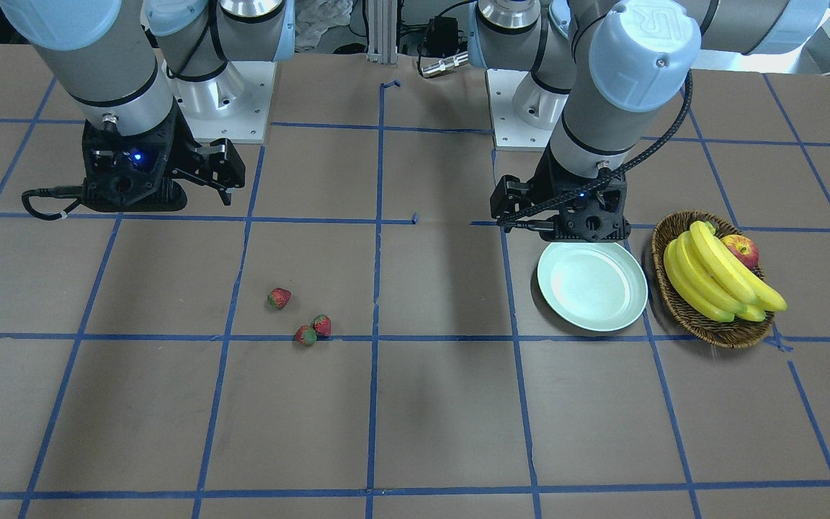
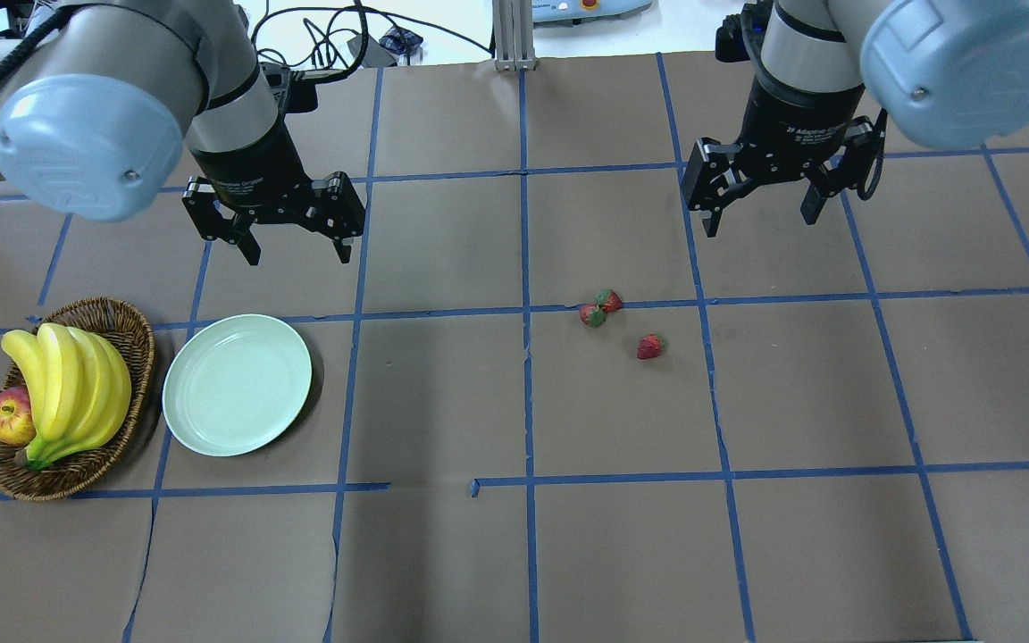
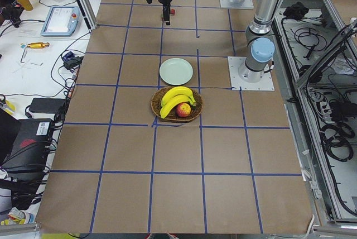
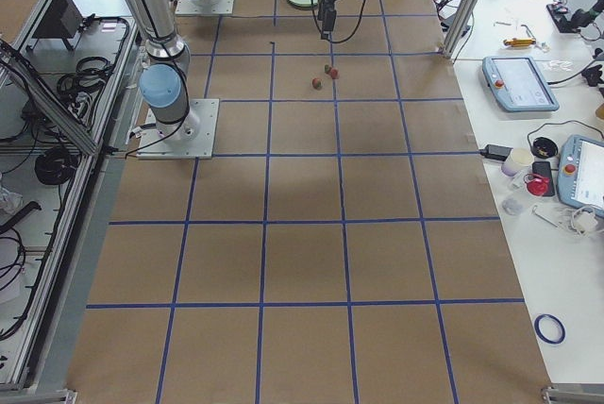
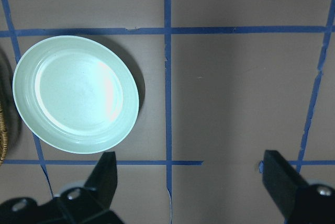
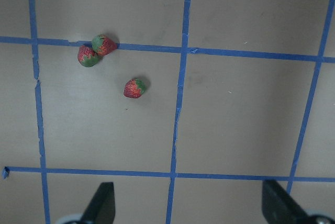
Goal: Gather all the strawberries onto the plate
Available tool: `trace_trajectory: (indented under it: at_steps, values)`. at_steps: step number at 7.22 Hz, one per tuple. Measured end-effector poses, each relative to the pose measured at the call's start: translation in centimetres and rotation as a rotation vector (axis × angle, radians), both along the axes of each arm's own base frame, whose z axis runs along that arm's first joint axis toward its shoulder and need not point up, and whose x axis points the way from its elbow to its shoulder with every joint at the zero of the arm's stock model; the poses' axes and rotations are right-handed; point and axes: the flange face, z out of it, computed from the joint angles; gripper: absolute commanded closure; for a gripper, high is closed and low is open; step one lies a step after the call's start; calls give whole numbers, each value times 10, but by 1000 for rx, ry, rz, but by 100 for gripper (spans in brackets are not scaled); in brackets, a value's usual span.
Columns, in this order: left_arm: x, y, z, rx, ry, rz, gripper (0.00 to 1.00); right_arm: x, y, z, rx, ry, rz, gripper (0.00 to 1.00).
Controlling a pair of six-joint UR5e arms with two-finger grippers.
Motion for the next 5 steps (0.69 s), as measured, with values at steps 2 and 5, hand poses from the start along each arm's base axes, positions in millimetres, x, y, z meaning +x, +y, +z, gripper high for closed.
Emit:
trace_trajectory:
  at_steps: [2,5]
  values:
    - [0,0,1,-2,-1,0,0,0,0,-1,2,0,0,0]
    - [0,1,2,-3,-1,-1,0,1,0,-2,3,-7,0,0]
